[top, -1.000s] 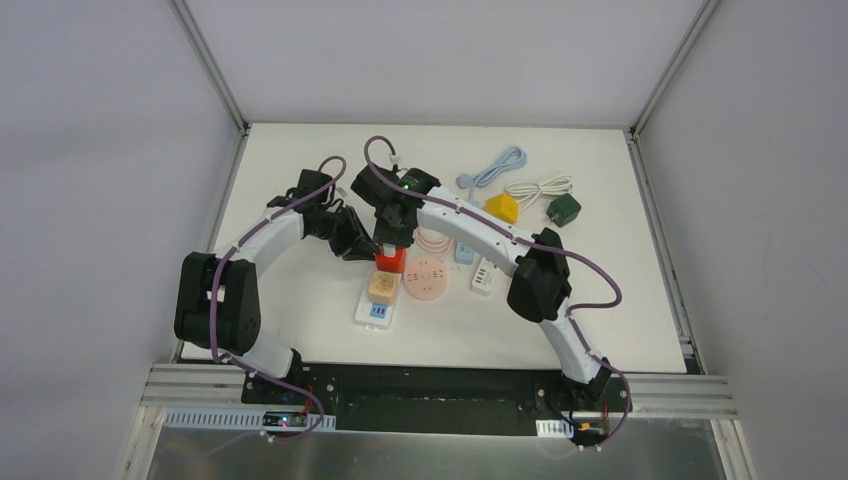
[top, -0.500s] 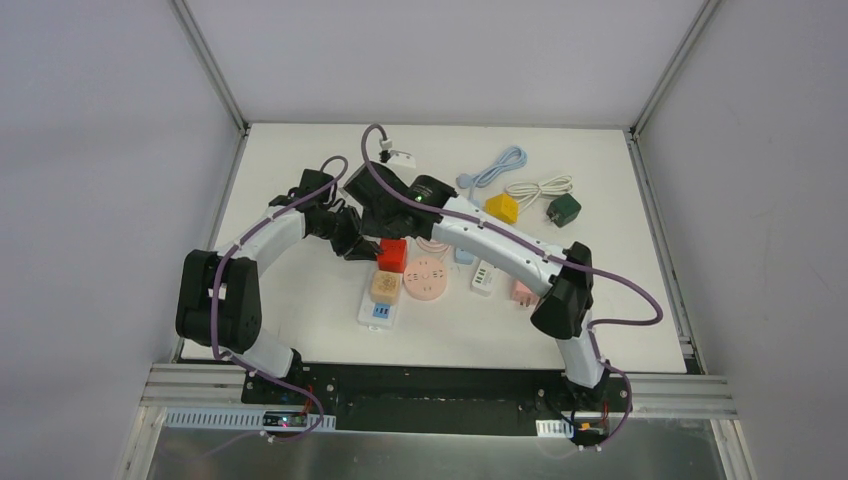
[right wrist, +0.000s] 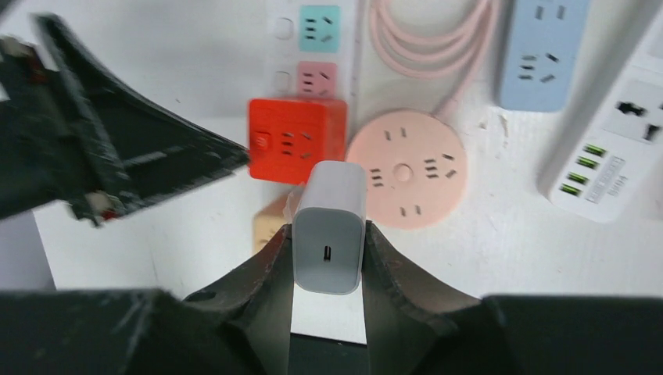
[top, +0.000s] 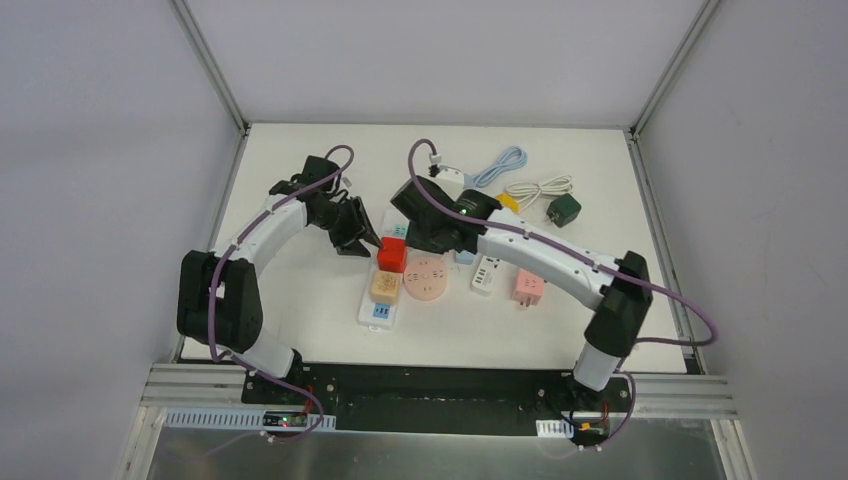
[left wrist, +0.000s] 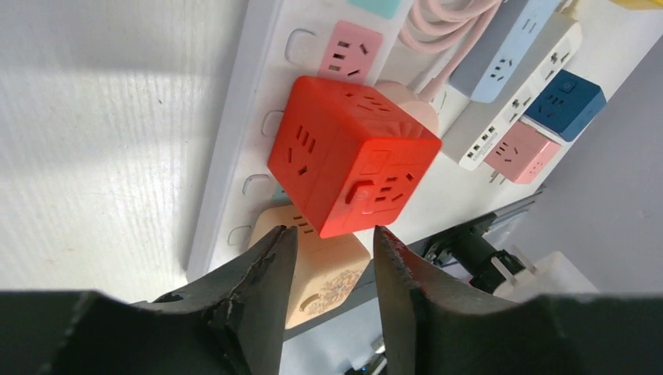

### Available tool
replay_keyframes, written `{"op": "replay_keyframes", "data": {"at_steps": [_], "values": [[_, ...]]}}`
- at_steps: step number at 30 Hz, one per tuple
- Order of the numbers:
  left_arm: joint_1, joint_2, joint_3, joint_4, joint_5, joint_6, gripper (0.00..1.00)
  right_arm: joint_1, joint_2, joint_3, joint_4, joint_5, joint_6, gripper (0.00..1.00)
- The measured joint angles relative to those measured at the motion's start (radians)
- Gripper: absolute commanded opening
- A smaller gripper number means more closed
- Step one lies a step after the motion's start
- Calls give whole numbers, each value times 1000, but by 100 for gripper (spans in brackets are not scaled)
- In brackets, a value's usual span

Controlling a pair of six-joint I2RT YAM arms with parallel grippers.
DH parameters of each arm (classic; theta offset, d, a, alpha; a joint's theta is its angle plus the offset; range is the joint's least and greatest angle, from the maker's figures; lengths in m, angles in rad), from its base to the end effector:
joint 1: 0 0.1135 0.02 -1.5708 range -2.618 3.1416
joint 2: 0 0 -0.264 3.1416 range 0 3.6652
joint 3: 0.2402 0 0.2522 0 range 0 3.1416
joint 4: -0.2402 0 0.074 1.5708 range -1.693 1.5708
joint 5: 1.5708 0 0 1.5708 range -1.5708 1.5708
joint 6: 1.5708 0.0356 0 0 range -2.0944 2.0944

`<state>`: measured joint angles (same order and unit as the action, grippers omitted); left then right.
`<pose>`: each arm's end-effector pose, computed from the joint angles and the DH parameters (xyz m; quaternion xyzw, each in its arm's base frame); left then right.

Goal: Pull the plug off the socket

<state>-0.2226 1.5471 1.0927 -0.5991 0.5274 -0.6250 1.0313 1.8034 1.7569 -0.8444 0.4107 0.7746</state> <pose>0.3003 -0.0864 0.2328 -0.1212 0.9278 -0.3312 0.1215 0.2153 0.3319 0.3360 -0.0507 0.9241 0.1372 0.3531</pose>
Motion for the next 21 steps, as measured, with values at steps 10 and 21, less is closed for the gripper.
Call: {"op": "replay_keyframes", "data": {"at_steps": [10,21], "values": [[1,-197,11,-23,-178,77,49,-34,-357,-564,187,-184,-50,0],[1,-323,-102,-10,-333,85,49,-42,-416,-906,393,-319,-18,0]]}}
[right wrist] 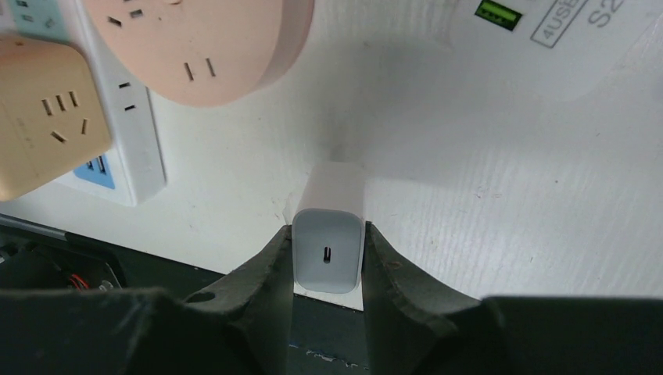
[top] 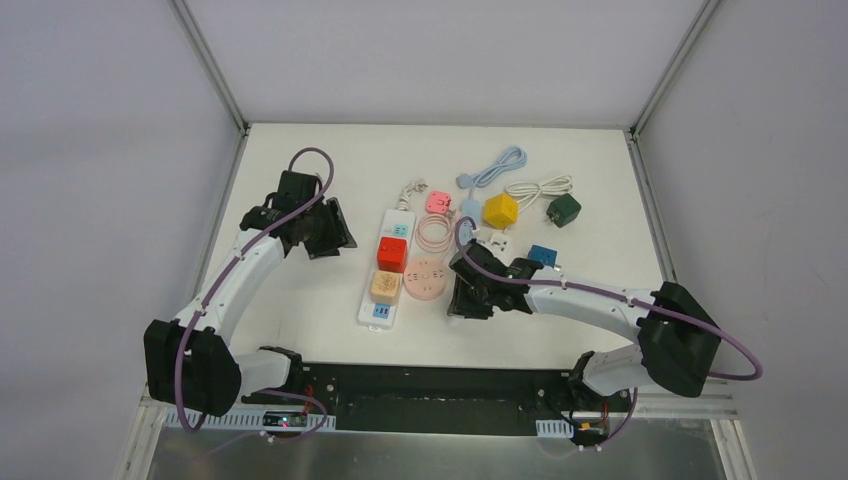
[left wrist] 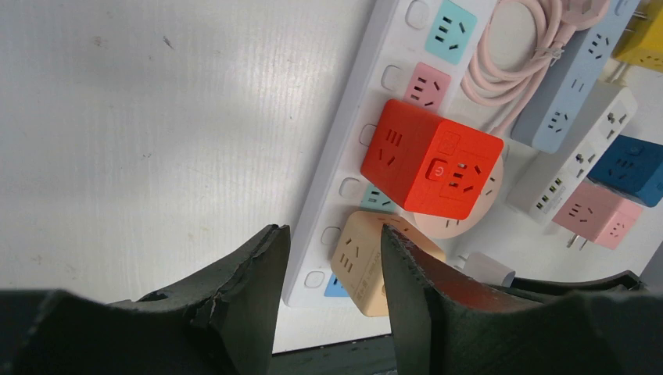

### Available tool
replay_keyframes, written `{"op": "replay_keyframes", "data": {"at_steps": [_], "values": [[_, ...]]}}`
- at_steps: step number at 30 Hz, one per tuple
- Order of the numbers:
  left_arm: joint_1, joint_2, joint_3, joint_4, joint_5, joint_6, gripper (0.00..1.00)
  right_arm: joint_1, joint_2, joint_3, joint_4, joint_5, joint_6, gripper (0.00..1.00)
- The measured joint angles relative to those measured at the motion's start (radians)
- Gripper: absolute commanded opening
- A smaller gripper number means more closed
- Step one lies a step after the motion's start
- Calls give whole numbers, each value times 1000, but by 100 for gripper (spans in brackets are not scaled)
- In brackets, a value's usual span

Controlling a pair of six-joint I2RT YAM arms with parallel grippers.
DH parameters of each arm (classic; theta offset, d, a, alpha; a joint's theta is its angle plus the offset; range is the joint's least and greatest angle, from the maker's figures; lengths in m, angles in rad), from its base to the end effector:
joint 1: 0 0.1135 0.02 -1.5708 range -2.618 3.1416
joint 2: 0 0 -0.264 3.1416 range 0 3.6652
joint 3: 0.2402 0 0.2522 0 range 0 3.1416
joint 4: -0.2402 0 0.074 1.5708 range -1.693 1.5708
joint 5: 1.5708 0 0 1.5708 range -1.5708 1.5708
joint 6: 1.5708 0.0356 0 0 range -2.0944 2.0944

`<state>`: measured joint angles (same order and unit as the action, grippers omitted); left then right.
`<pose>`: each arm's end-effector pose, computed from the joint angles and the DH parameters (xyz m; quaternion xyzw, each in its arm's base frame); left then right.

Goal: Pull the plug off the socket

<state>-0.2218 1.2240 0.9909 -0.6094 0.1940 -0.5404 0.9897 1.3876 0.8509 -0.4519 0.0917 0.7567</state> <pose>0.2472 -0.0628 0.2823 -0.1135 0.9237 -0.2159 0.2954 0.1527 0.2266 0.2080 -0.0982 0.9520 0.1915 0.2178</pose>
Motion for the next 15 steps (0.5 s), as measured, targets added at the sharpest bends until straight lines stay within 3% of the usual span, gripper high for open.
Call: {"op": "replay_keyframes", "data": {"at_steps": [8,15], "values": [[0,1,-6,-1,-19,1,49,-11,-1,-45,53,6,39,3],[0,18,-6,-1,-18,2,50,-26,0,-50,60,-1,47,25]]}}
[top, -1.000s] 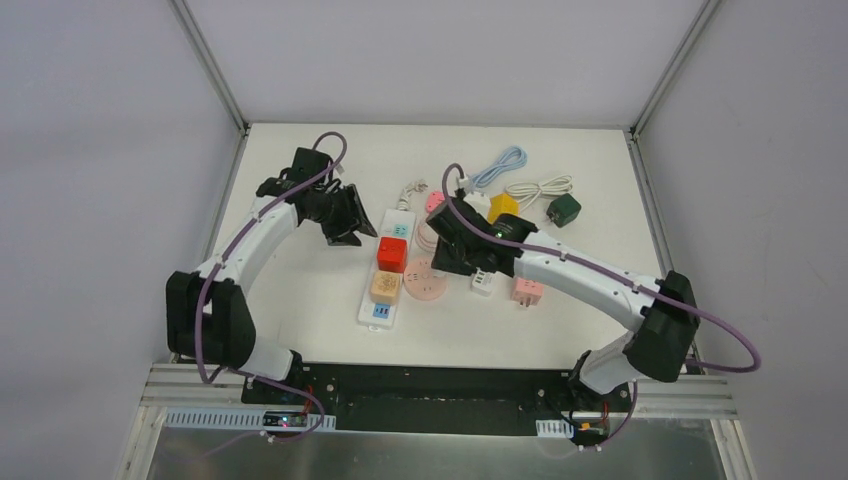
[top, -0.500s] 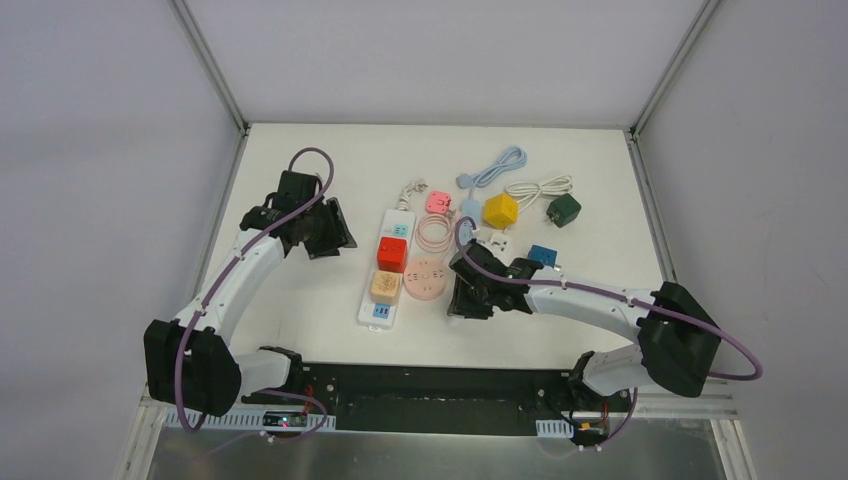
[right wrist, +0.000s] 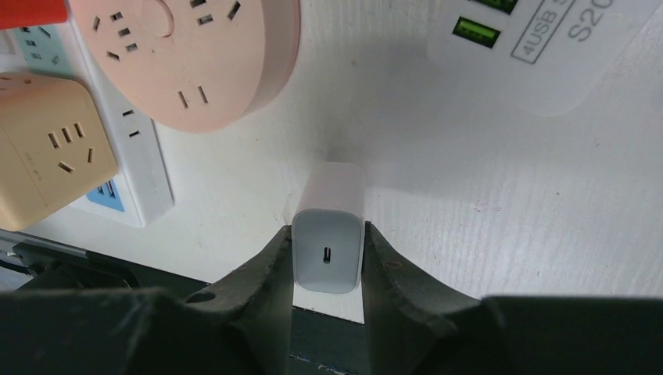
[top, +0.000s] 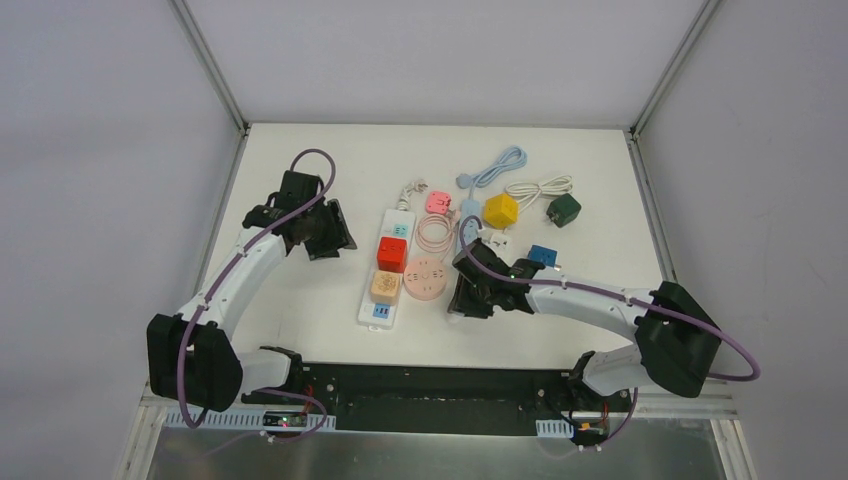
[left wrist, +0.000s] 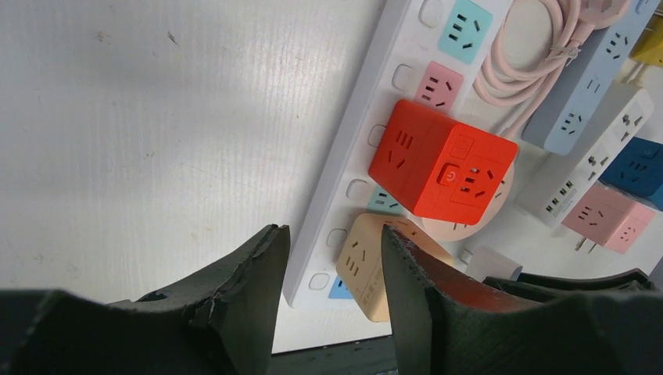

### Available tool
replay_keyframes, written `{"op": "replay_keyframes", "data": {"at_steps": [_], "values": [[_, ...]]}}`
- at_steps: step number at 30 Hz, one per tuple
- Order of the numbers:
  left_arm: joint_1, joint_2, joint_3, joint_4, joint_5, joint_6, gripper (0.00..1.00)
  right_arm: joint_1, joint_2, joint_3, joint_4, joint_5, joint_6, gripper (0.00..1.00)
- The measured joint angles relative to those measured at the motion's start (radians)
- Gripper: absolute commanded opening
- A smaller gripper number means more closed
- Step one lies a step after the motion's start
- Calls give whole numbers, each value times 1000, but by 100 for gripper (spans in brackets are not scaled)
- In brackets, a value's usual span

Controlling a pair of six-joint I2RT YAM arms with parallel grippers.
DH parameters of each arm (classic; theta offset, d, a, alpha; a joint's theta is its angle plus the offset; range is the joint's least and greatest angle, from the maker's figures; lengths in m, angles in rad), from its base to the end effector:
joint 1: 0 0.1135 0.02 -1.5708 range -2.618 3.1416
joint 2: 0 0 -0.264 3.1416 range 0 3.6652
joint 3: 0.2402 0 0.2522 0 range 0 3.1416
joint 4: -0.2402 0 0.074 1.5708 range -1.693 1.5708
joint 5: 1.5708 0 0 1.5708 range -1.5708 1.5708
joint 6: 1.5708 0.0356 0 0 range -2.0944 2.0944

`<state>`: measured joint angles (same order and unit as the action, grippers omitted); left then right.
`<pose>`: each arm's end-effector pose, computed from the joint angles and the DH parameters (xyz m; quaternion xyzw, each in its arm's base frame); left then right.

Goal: Pull the plug off the socket

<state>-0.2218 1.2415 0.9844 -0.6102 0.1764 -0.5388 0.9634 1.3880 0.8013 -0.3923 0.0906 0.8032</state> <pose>0.2497 -0.0627 0.2759 -0.1176 0.9282 -0.2042 0.2880 0.1569 0.2201 0.1966 -0.0633 0.9536 0.1976 0.2183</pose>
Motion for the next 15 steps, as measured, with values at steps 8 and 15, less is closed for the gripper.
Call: {"op": "replay_keyframes", "data": {"at_steps": [8,15], "values": [[0,16,0,-1,13,6,50,-7,65,23,-45,66,21,74],[0,22,0,-9,17,8,51,-10,69,62,-152,148,34,81]]}}
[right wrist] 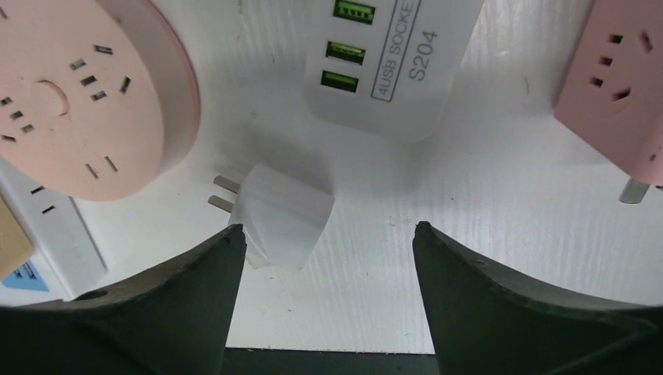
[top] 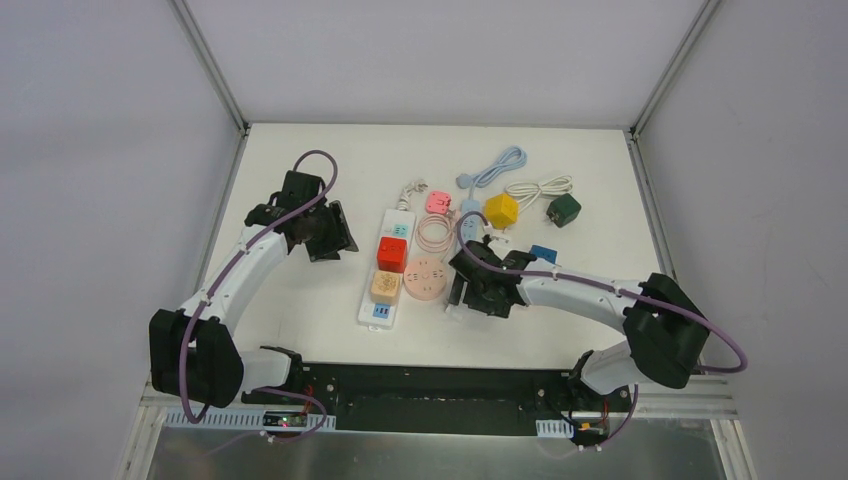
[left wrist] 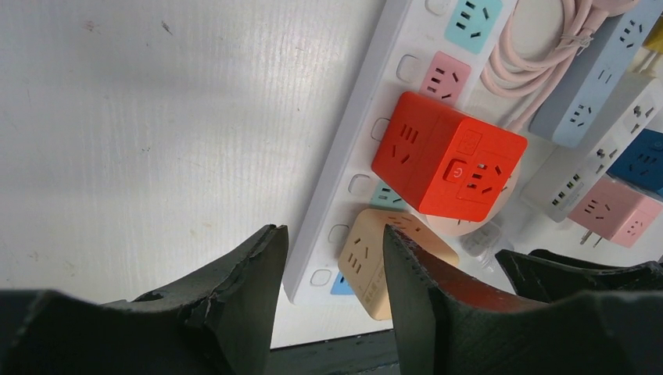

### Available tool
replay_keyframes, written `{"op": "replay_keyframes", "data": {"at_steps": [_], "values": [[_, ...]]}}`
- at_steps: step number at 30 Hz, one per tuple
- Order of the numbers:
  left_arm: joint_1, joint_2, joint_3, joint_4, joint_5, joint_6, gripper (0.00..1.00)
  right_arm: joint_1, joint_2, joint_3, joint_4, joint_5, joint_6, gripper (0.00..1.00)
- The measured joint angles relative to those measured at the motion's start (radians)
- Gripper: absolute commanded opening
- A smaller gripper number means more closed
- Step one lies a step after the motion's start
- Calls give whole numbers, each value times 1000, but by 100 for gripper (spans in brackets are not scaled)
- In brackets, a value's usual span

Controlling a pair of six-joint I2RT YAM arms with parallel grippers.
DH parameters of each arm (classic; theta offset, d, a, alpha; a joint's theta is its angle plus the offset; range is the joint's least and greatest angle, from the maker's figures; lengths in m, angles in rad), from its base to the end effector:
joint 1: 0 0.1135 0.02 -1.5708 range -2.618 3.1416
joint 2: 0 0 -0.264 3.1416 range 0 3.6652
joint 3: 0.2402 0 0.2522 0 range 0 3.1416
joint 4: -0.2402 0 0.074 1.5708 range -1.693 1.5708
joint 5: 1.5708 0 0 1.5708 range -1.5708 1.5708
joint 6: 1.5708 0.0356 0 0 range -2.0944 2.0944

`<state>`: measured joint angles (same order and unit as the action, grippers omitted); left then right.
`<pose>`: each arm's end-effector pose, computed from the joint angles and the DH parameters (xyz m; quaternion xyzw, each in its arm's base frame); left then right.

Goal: Pull the plug off the socket

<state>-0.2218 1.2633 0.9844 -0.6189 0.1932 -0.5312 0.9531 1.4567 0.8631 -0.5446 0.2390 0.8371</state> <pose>0.2521 -0.0639 0.2702 -0.1133 0.9332 -0.2055 0.2722 0.1645 0.2169 0.1899 -0.0307 0.9696 0.0934 0.2241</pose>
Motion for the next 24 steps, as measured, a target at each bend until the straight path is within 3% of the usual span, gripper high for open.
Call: {"op": "replay_keyframes", "data": {"at_steps": [11,20,24], "values": [[0,2,0,-11,7,-1,50,54,24,261,-21,5,-59,87],[0,-82,-89,-23,-87,-47,53,205,399,748,-130,107,-85,89],[1,-160,-118,-23,-170,-83,55,234,519,859,-210,148,-91,90]]}}
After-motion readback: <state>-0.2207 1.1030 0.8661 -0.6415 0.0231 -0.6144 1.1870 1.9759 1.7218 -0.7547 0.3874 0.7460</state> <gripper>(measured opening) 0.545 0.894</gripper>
